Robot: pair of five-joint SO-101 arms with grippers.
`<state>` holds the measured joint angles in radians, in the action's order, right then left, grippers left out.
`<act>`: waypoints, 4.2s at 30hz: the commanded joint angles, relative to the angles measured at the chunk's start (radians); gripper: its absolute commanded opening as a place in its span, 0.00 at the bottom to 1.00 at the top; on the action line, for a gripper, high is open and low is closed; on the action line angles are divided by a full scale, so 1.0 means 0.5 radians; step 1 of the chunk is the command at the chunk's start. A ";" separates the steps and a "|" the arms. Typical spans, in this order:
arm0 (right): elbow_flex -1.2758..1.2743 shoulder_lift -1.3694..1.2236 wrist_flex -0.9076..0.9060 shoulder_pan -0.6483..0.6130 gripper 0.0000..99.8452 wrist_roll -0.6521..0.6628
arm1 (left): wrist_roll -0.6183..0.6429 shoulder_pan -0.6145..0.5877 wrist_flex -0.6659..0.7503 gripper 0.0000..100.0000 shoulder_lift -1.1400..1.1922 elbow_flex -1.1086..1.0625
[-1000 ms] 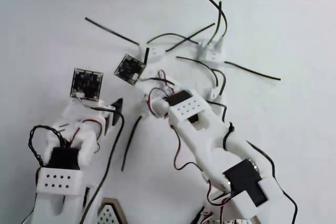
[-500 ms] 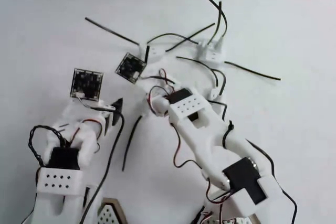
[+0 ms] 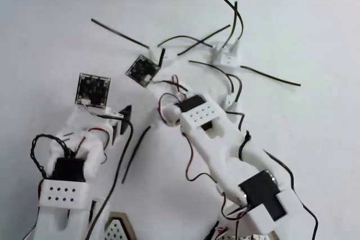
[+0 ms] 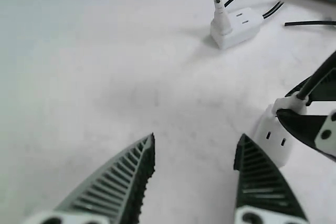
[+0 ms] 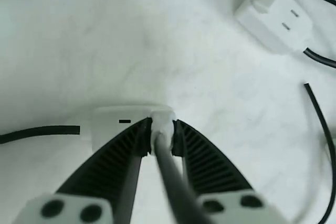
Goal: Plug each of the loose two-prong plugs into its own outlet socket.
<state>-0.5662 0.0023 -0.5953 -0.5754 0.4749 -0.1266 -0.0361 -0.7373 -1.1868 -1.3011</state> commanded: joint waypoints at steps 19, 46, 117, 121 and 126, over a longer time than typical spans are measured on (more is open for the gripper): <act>0.215 -0.358 -0.124 0.173 0.02 -0.025 | 0.003 -0.008 0.046 0.25 -0.044 0.012; 0.396 -0.207 -0.523 0.173 0.02 -0.479 | 0.003 -0.008 0.046 0.25 -0.044 0.012; -1.488 2.291 -0.014 0.514 0.02 -0.626 | 0.025 0.109 0.605 0.24 -0.416 -0.494; -1.583 2.478 -0.014 0.514 0.02 -0.623 | 0.025 0.127 0.528 0.24 -0.790 -0.644; -1.688 2.674 -0.014 0.514 0.02 -0.614 | 0.009 0.176 0.319 0.24 -1.241 -0.779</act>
<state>-1.4055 1.2804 -0.6199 -0.3130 0.1711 -0.1266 0.0146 -0.5102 -1.6303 -1.6678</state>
